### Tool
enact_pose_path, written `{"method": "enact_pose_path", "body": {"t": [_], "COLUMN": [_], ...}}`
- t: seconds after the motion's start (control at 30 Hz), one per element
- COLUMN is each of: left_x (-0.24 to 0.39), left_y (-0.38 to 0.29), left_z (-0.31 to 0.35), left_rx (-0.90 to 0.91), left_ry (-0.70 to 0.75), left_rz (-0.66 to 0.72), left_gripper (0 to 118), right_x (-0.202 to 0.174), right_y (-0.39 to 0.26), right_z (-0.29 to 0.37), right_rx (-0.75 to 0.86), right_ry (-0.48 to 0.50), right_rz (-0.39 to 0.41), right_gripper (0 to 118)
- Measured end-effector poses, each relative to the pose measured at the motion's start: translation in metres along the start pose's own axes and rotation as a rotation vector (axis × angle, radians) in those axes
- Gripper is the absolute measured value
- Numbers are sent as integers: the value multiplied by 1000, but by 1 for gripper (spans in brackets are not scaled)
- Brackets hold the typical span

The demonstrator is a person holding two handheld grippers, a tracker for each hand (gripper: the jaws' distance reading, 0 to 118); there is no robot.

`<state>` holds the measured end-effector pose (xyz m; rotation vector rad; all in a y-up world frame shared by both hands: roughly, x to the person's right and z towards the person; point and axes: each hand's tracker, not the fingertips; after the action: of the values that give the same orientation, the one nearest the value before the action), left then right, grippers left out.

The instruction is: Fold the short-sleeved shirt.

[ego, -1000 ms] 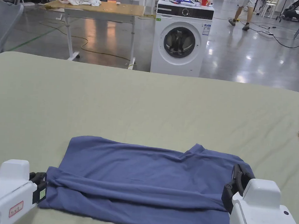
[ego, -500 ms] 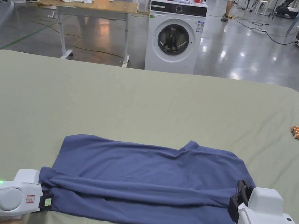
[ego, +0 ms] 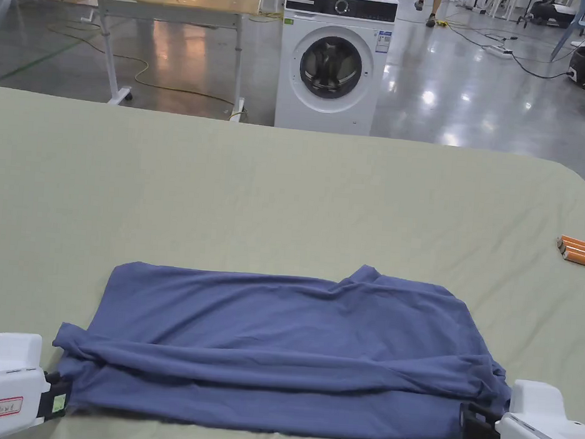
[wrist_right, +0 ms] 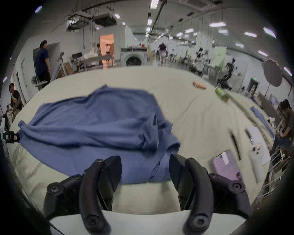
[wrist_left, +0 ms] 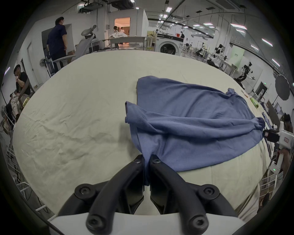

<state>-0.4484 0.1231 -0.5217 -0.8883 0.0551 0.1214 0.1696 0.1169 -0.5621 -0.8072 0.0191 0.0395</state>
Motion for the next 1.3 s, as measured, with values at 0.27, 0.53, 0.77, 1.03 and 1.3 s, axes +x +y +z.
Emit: {"method": "enact_pose_path", "body": {"t": [0.27,0.53,0.77,1.03,1.3], "left_x": [3,4,-8,-18,-17], "left_y": [0,4,-15,-79,-100], "left_z": [5,32,73,83,59], "left_rx": [6,40,46,-74,-118], "left_ry": [-8,-33,-49,-26,4], "left_rz": [15,11,15,23,46], "left_gripper": [1,1,1,1,1], "right_x": [0,0,4,0,-8], "right_y": [-1,9,-3,-69,-89], "right_z": [-16,33,94,112,88], "right_rx": [-36,-19,-43,-167,-175], "right_ry": [114,90,78,81,39], "right_rz": [1,27,60,40,23], "right_gripper": [13,7,7,7,14]}}
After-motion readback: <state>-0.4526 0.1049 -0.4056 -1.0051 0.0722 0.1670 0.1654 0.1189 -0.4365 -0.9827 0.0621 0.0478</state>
